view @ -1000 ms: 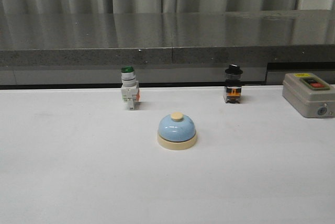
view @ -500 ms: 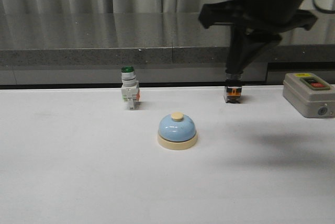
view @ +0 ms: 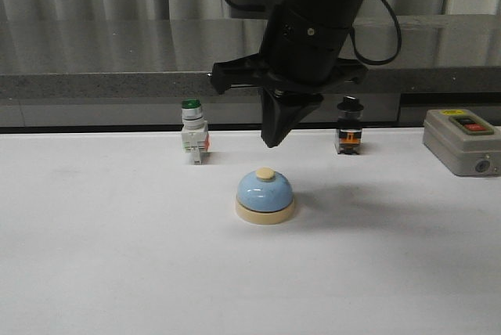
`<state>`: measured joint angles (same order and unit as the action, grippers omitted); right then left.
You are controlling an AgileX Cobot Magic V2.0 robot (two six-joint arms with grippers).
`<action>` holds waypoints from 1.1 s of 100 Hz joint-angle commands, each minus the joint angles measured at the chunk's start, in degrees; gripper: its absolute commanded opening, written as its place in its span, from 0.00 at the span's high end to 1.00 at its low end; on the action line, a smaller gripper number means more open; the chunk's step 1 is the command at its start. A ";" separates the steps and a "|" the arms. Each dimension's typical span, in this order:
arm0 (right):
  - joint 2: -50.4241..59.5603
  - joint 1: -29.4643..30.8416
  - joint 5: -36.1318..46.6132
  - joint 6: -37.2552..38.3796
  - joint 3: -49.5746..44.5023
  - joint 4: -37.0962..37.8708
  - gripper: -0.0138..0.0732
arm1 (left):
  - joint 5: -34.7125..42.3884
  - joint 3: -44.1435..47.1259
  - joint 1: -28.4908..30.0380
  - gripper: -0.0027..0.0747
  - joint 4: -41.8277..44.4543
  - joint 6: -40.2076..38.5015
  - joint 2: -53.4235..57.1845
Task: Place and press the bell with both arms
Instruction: 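Move the closed right gripper above the bell's cream button, then press down on the bell button with the closed right gripper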
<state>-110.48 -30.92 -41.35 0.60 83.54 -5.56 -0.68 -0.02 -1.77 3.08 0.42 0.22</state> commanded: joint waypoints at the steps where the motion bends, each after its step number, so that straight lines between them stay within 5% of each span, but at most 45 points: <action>1: 2.27 -0.04 0.96 -0.60 2.17 -0.41 0.91 | 4.86 2.45 0.12 0.99 0.02 -0.42 1.79; 77: -1.07 -0.98 -1.14 -0.60 2.17 -0.67 0.91 | 4.86 2.45 0.12 0.99 0.02 -0.42 1.79; 110: 5.39 -0.48 -1.32 -0.60 2.17 -0.62 0.91 | 4.86 2.45 0.12 0.99 0.02 -0.42 1.79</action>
<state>-111.57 -31.86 -43.85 0.60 84.04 -5.91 -0.66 -0.02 -1.77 3.08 0.42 0.22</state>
